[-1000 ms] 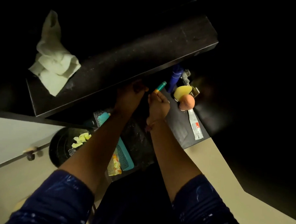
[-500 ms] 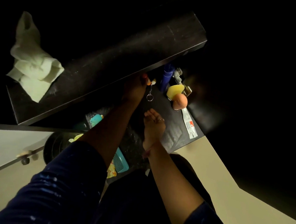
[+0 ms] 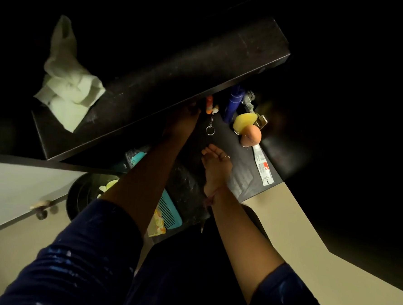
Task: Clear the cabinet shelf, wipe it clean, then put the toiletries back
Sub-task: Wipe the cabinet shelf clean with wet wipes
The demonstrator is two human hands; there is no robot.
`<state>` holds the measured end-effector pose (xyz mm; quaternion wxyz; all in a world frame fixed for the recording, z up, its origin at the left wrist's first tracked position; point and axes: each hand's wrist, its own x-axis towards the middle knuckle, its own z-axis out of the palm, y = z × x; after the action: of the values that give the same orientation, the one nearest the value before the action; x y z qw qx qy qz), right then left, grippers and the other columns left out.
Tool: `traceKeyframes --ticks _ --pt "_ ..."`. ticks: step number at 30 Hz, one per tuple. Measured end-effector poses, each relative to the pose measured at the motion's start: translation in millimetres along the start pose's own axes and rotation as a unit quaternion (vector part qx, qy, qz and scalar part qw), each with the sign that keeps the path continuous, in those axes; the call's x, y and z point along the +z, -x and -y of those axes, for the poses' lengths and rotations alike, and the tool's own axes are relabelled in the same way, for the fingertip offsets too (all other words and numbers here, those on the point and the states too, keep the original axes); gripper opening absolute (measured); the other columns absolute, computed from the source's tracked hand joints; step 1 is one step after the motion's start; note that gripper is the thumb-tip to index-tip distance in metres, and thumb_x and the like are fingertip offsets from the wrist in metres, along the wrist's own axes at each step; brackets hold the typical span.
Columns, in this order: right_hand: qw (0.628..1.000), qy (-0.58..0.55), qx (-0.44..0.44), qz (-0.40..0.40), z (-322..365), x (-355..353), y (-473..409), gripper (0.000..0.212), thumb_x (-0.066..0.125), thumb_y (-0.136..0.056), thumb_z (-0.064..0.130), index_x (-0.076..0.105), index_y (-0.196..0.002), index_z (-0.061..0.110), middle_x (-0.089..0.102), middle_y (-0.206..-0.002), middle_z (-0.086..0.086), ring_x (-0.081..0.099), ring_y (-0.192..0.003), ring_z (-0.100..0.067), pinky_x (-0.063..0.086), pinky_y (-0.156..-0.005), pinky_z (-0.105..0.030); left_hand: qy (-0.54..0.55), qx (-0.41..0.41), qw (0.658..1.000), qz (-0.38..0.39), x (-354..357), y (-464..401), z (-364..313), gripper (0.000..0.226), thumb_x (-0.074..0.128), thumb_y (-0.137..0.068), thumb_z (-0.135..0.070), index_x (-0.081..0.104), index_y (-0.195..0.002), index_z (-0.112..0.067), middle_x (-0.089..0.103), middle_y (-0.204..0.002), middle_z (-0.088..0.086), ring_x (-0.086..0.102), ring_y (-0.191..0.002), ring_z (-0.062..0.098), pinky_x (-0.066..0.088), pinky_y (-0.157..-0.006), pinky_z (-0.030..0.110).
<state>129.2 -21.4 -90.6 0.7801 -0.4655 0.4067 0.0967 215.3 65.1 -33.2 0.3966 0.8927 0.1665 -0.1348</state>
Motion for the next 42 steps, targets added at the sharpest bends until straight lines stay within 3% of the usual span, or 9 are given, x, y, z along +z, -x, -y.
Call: traceKeyframes --ticks 7,10,14,17,20,23,31,36,42 --pt "0.996 0.071 0.035 0.037 6.9 -3.2 18.5 0.023 0.046 -0.090 -0.005 0.061 -0.102 0.008 0.063 -0.081 -0.002 0.061 -0.074 -0.007 0.052 -0.073 -0.016 0.116 0.005 0.992 0.053 -44.2 83.6 23.3 0.028 0.059 -0.089 -0.011 0.059 -0.117 -0.009 0.066 -0.111 0.005 0.062 -0.106 0.016 0.046 -0.095 0.023" --pt "0.977 0.189 0.029 0.100 2.7 -7.8 32.6 0.020 0.057 -0.088 0.006 0.064 -0.107 0.008 0.065 -0.080 -0.001 0.061 -0.074 -0.009 0.052 -0.075 -0.020 0.107 0.013 0.993 0.049 -55.2 141.7 41.3 0.017 0.054 -0.092 -0.013 0.062 -0.107 -0.015 0.065 -0.090 -0.009 0.062 -0.079 -0.008 0.047 -0.076 0.006" --pt "0.909 0.388 -0.068 0.139 -15.5 -9.3 56.1 0.027 0.066 -0.084 0.013 0.064 -0.110 0.006 0.069 -0.092 -0.005 0.060 -0.078 -0.008 0.048 -0.067 -0.009 0.095 -0.049 0.994 -0.036 -53.6 184.8 75.0 0.015 0.056 -0.092 -0.019 0.061 -0.103 -0.011 0.065 -0.096 -0.003 0.065 -0.086 0.012 0.052 -0.072 0.022" --pt "0.847 0.488 -0.124 0.170 -32.2 -2.7 71.1 0.036 0.068 -0.083 0.024 0.061 -0.115 0.010 0.066 -0.106 -0.007 0.059 -0.084 -0.010 0.049 -0.065 -0.016 0.050 -0.105 0.991 -0.066 -44.5 182.8 111.7 0.026 0.062 -0.088 -0.023 0.056 -0.104 -0.003 0.065 -0.094 0.006 0.064 -0.084 0.020 0.052 -0.067 0.026" --pt "0.794 0.556 -0.172 0.177 -53.9 11.3 80.1 0.047 0.068 -0.080 0.042 0.058 -0.118 0.015 0.062 -0.112 -0.006 0.059 -0.097 -0.019 0.051 -0.073 -0.030 -0.021 -0.173 0.984 -0.035 -32.5 174.4 137.5 0.039 0.067 -0.079 -0.019 0.053 -0.106 0.006 0.056 -0.103 0.021 0.055 -0.102 0.036 0.045 -0.081 0.036" --pt "0.748 0.614 -0.204 0.149 -69.5 23.6 82.5 0.049 0.068 -0.078 0.043 0.056 -0.118 0.018 0.057 -0.119 -0.010 0.053 -0.110 -0.027 0.047 -0.081 -0.034 -0.009 -0.226 0.974 -0.029 -24.3 174.4 133.6 0.053 0.067 -0.081 -0.023 0.045 -0.117 0.009 0.047 -0.116 0.020 0.044 -0.115 0.032 0.042 -0.096 0.041" --pt "0.802 0.572 -0.148 0.086 -85.2 34.5 77.1 0.060 0.076 -0.064 0.038 0.055 -0.114 0.010 0.061 -0.113 -0.014 0.058 -0.104 -0.031 0.052 -0.086 -0.043 0.106 -0.268 0.956 -0.062 -7.9 170.0 143.1 0.050 0.074 -0.076 -0.019 0.039 -0.107 -0.002 0.055 -0.112 0.019 0.058 -0.102 0.035 0.053 -0.085 0.048" --pt "0.809 0.564 -0.114 0.116 -85.1 34.6 76.0 0.047 0.076 -0.069 0.036 0.065 -0.101 0.003 0.070 -0.097 -0.014 0.067 -0.089 -0.028 0.053 -0.068 -0.029 0.154 -0.307 0.936 -0.079 -6.2 170.3 148.0 0.056 0.074 -0.076 -0.019 0.039 -0.116 -0.002 0.054 -0.109 0.011 0.058 -0.097 0.027 0.053 -0.080 0.035" --pt "0.825 0.537 -0.055 0.169 -83.5 34.7 81.9 0.040 0.075 -0.073 0.035 0.072 -0.098 0.004 0.073 -0.095 -0.016 0.069 -0.088 -0.028 0.057 -0.077 -0.039 0.219 -0.339 0.913 -0.060 -6.6 171.9 151.1 0.027 0.061 -0.086 -0.017 0.058 -0.107 0.000 0.065 -0.105 0.016 0.065 -0.091 0.027 0.055 -0.072 0.033"
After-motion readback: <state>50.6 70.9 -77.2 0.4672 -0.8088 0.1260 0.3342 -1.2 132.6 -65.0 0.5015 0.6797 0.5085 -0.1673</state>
